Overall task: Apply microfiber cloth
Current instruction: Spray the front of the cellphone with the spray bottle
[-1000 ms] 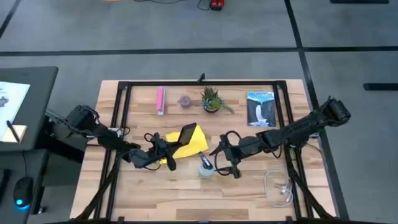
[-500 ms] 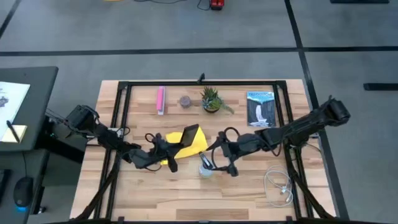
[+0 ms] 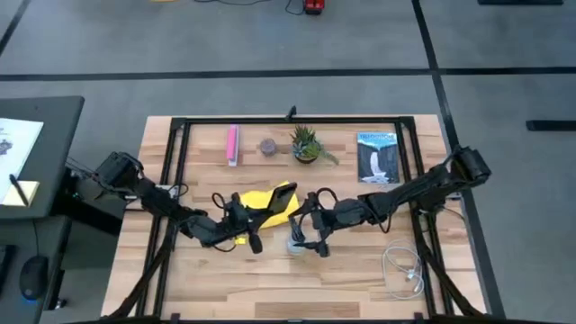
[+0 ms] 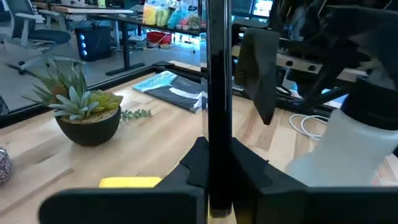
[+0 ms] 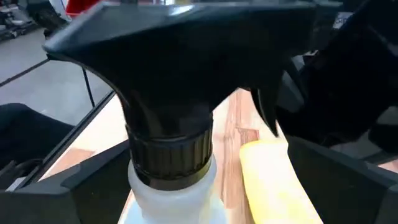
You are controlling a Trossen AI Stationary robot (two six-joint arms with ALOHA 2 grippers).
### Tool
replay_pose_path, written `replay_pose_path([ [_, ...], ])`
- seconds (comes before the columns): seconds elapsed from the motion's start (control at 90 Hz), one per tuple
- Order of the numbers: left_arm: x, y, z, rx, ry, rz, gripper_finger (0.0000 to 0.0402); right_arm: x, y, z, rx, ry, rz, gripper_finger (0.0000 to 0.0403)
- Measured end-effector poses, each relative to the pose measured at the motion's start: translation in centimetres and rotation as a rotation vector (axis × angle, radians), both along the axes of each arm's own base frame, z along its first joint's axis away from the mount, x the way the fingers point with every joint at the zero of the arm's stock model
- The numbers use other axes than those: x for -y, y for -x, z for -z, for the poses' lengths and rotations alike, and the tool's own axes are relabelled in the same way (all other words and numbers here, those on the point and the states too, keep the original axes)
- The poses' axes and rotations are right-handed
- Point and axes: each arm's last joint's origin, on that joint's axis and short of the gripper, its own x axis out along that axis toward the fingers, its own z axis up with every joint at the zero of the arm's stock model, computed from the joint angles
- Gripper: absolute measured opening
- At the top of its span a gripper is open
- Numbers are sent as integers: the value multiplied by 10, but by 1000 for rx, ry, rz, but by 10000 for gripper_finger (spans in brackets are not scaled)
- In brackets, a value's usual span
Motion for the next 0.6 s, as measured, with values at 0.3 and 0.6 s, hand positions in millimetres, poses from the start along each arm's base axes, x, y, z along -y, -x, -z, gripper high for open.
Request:
replay_pose_path([
  [0.3,1,0,0,4,2,23,11,-3,-2,-1,46,28,-11,389],
  [0.6,2,1,0,39,66,17,11,-6,-1,-2,57,42,-3,383],
])
